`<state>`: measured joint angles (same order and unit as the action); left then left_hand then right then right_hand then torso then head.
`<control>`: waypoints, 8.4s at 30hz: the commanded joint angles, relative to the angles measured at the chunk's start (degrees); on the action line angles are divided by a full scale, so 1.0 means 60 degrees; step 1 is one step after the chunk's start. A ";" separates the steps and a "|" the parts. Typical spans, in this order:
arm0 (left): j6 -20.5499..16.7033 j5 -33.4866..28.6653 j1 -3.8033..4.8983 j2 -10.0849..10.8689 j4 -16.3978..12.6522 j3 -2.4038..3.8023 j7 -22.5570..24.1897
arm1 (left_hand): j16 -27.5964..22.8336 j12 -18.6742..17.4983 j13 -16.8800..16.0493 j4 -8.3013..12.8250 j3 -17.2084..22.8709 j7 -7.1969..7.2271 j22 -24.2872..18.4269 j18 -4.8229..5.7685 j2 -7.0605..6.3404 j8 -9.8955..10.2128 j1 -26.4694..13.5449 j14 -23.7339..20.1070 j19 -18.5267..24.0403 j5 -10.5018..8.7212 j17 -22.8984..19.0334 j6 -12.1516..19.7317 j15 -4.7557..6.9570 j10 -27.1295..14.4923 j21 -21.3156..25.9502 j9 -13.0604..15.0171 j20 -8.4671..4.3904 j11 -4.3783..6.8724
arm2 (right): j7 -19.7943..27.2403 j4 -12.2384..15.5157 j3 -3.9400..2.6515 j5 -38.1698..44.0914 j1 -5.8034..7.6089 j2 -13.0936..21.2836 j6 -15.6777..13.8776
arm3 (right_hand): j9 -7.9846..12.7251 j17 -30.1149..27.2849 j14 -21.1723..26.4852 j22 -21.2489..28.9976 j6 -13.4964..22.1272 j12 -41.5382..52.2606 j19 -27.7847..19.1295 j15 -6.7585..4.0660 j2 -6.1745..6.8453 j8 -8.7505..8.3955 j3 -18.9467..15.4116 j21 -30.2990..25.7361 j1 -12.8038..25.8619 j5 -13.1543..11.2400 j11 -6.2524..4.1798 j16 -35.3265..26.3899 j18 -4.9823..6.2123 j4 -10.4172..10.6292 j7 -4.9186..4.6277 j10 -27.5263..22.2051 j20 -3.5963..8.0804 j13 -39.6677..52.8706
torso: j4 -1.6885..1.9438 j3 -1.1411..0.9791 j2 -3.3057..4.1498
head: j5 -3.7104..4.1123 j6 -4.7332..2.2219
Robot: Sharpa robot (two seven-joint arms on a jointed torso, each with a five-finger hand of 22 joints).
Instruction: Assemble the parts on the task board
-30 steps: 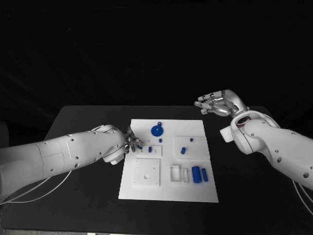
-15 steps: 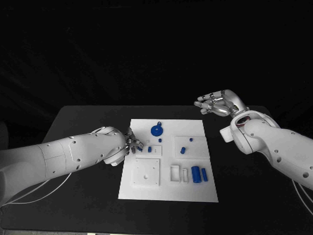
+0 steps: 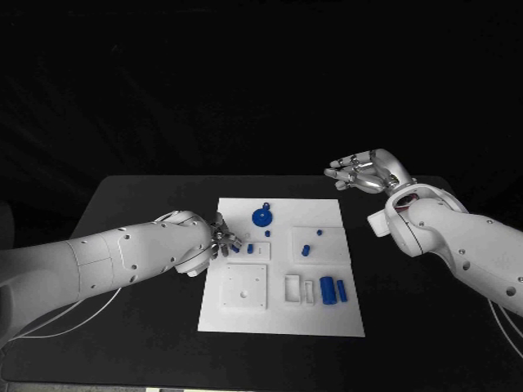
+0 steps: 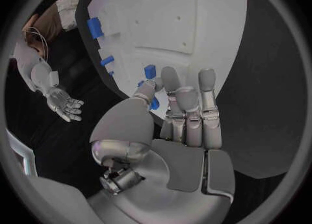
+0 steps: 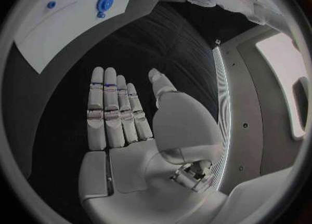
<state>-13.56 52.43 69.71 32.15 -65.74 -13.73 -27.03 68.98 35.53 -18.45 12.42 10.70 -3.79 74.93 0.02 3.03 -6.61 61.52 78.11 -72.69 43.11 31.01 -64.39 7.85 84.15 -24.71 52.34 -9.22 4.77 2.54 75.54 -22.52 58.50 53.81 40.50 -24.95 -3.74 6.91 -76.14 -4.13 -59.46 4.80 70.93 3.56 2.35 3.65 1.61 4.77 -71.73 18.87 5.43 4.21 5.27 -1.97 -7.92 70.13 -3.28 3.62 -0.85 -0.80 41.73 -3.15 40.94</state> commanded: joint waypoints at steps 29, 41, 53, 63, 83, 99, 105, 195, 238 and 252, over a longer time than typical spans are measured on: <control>0.0578 0.0194 -0.0024 -0.0036 0.0096 -0.0006 -0.0078 | -0.0085 0.0019 -0.0021 0.0483 0.0421 0.0777 0.0177 -0.0106 0.0086 -0.0041 -0.0023 0.0007 -0.0026 0.0059 0.0051 -0.0837 0.0052 0.0403 -0.0055 0.0020 0.0003 0.0067 | 0.0084 -0.0003 -0.0005 0.0012 -0.0010 0.0024 0.0144 | 0.0006 -0.0015 0.0076 0.0007 0.0042 -0.0042 -0.0050 0.0022 0.0042 -0.0011 -0.0005 -0.0024 0.0080 0.0034 -0.0027 -0.0027 -0.0028 -0.0017 -0.0003 -0.0037 0.0012 -0.0011 | -0.0004 0.0001 0.0015 | -0.0012 0.0014; 0.0710 0.0232 -0.0024 -0.0129 0.0151 -0.0006 -0.0118 | -0.0061 0.0127 -0.0056 0.0388 0.0337 0.0851 0.0170 -0.0107 0.0060 -0.0109 -0.0094 0.0064 -0.0055 -0.0056 0.0089 -0.1017 0.0051 0.0420 -0.0058 0.0004 0.0017 0.0086 | 0.0079 0.0002 -0.0005 0.0012 -0.0010 0.0027 0.0147 | 0.0006 -0.0015 0.0076 0.0007 0.0042 -0.0042 -0.0050 0.0022 0.0042 -0.0011 -0.0005 -0.0024 0.0080 0.0034 -0.0027 -0.0027 -0.0028 -0.0017 -0.0003 -0.0037 0.0012 -0.0011 | -0.0009 -0.0005 0.0008 | 0.0000 0.0041; 0.0830 0.0468 -0.0024 -0.0123 0.0135 -0.0006 -0.0084 | -0.0033 0.0419 -0.0039 0.0330 0.0289 0.0921 0.0175 -0.0149 -0.0045 -0.0272 -0.0068 0.0182 -0.0124 -0.0061 0.0205 -0.1245 0.0045 0.0436 -0.0060 0.0170 0.0055 0.0052 | 0.0080 0.0006 -0.0005 0.0012 -0.0010 0.0032 0.0150 | 0.0006 -0.0016 0.0083 0.0008 0.0046 -0.0039 -0.0057 0.0025 0.0029 -0.0011 -0.0037 -0.0027 0.0081 0.0037 -0.0025 -0.0028 -0.0028 -0.0016 -0.0004 -0.0045 0.0009 -0.0012 | -0.0003 -0.0001 0.0008 | 0.0019 0.0061; 0.0823 0.0553 -0.0024 -0.0127 0.0119 -0.0006 -0.0048 | 0.0049 0.0584 -0.0003 0.0302 0.0250 0.0967 0.0177 -0.0172 -0.0100 -0.0370 -0.0071 0.0261 -0.0158 -0.0094 0.0401 -0.1346 0.0051 0.0438 -0.0090 0.0299 0.0069 0.0068 | 0.0084 0.0016 -0.0006 0.0011 -0.0011 0.0030 0.0145 | 0.0005 -0.0015 0.0081 0.0008 0.0042 -0.0039 -0.0057 0.0025 0.0024 -0.0009 -0.0045 -0.0027 0.0094 0.0046 -0.0024 -0.0027 -0.0029 -0.0001 -0.0003 -0.0046 0.0009 -0.0012 | -0.0006 0.0009 0.0011 | 0.0019 0.0063; 0.0800 0.0546 -0.0028 -0.0209 0.0177 -0.0005 0.0048 | 0.0047 0.0717 0.0092 -0.0290 -0.0128 0.1049 0.0161 -0.0151 -0.0370 -0.0410 0.0036 0.0271 -0.0163 -0.0737 0.0468 -0.1438 0.0054 0.0441 -0.0073 0.0572 0.0092 0.0066 | 0.0089 0.0017 -0.0006 0.0011 -0.0014 0.0033 0.0145 | 0.0005 -0.0015 0.0081 0.0008 0.0042 -0.0039 -0.0057 0.0025 0.0024 -0.0009 -0.0045 -0.0027 0.0094 0.0046 -0.0024 -0.0027 -0.0029 -0.0001 -0.0003 -0.0046 0.0009 -0.0012 | -0.0001 0.0005 0.0009 | 0.0053 0.0069; 0.0743 0.0481 -0.0030 -0.0236 0.0280 -0.0005 0.0066 | -0.0141 0.0534 0.0090 -0.2147 -0.0915 0.1055 0.0166 -0.0017 -0.1152 -0.0081 0.0500 0.0155 -0.0201 -0.1619 0.0129 -0.1386 0.0067 0.0426 0.0175 0.0026 0.0033 0.0058 | 0.0088 0.0022 -0.0006 0.0011 -0.0015 0.0041 0.0136 | 0.0006 -0.0017 0.0091 0.0009 0.0054 -0.0039 -0.0066 0.0028 0.0040 -0.0010 -0.0063 -0.0030 0.0062 0.0046 -0.0021 -0.0029 -0.0028 -0.0020 -0.0006 -0.0056 0.0005 -0.0012 | -0.0005 0.0006 0.0009 | 0.0071 0.0072; 0.0675 0.0478 -0.0030 -0.0231 0.0330 -0.0004 0.0065 | -0.0147 0.0495 0.0070 -0.2522 -0.1038 0.1052 0.0167 -0.0008 -0.1273 -0.0102 0.0563 0.0138 -0.0198 -0.1816 0.0108 -0.1385 0.0067 0.0424 0.0202 0.0039 0.0031 0.0056 | 0.0085 0.0021 -0.0006 0.0011 -0.0017 0.0044 0.0131 | 0.0006 -0.0017 0.0091 0.0009 0.0054 -0.0039 -0.0066 0.0028 0.0040 -0.0010 -0.0063 -0.0030 0.0062 0.0046 -0.0021 -0.0029 -0.0028 -0.0020 -0.0006 -0.0056 0.0005 -0.0012 | -0.0005 0.0006 0.0012 | 0.0084 0.0069; -0.0915 0.4672 0.0031 -0.1603 0.1890 0.0195 0.5586 | -0.0909 -0.5356 0.2523 -0.0120 0.0180 -0.0490 0.0230 -0.0813 -0.1224 0.0504 0.3159 -0.2214 0.1177 -0.5809 -0.3430 0.0070 -0.1359 -0.3248 0.2072 -0.8091 0.1380 -0.1730 | 0.0098 0.0051 -0.0005 -0.0027 -0.0093 -0.0014 0.0186 | 0.0006 -0.0064 0.0152 0.0011 0.0105 -0.0036 -0.0124 0.0054 0.0010 -0.0010 -0.0088 -0.0041 0.0073 0.0082 0.0003 -0.0030 -0.0020 -0.0073 -0.0026 -0.0124 -0.0022 -0.0013 | -0.0109 -0.0002 0.0101 | 0.0177 -0.0249; -0.0455 0.4793 -0.0190 -0.2107 0.3160 0.0021 0.6001 | -0.0325 -0.5363 0.2525 -0.0117 0.0845 -0.0439 0.0227 -0.0902 -0.0907 0.0503 0.2871 -0.1903 0.1311 -0.5680 -0.3452 -0.0084 -0.1245 -0.2644 0.0891 -0.8095 0.1284 -0.1557 | 0.0064 0.0179 -0.0006 0.0041 -0.0033 -0.0118 0.0168 | 0.0006 -0.0068 0.0150 0.0010 0.0102 -0.0034 -0.0121 0.0053 0.0026 -0.0010 -0.0083 -0.0039 0.0059 0.0085 -0.0001 -0.0030 -0.0019 -0.0063 -0.0024 -0.0118 -0.0021 -0.0012 | -0.0255 -0.0056 0.0237 | 0.0185 -0.0229; -0.0391 0.4756 -0.0266 -0.2194 0.3265 0.0022 0.6016 | -0.0311 -0.5362 0.2524 -0.0154 0.0874 -0.0417 0.0215 -0.0899 -0.0901 0.0506 0.2812 -0.1850 0.1307 -0.5710 -0.3443 0.0046 -0.1237 -0.2672 0.0821 -0.8103 0.1281 -0.1551 | 0.0065 0.0178 -0.0006 0.0046 -0.0032 -0.0137 0.0162 | 0.0006 -0.0068 0.0150 0.0010 0.0102 -0.0034 -0.0121 0.0053 0.0026 -0.0010 -0.0083 -0.0039 0.0059 0.0085 -0.0001 -0.0030 -0.0019 -0.0063 -0.0024 -0.0118 -0.0021 -0.0012 | -0.0259 -0.0051 0.0237 | 0.0211 -0.0208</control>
<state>-16.21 80.90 68.23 19.19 -46.21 -13.62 8.43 66.78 3.57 -3.35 11.48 15.62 -6.33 74.90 -4.90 -2.52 -3.77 78.80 66.64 -65.09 8.93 10.29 -64.57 0.50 67.99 -19.39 3.77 -1.45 -4.62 2.49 76.50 -22.52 58.40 53.60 39.74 -24.56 -3.74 6.59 -75.51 -4.13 -59.29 4.80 70.52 3.81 2.35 3.65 1.28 4.77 -71.73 19.14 5.43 4.21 5.27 -2.29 -8.09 69.72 -3.28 3.63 -2.40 -1.09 43.18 -1.93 39.67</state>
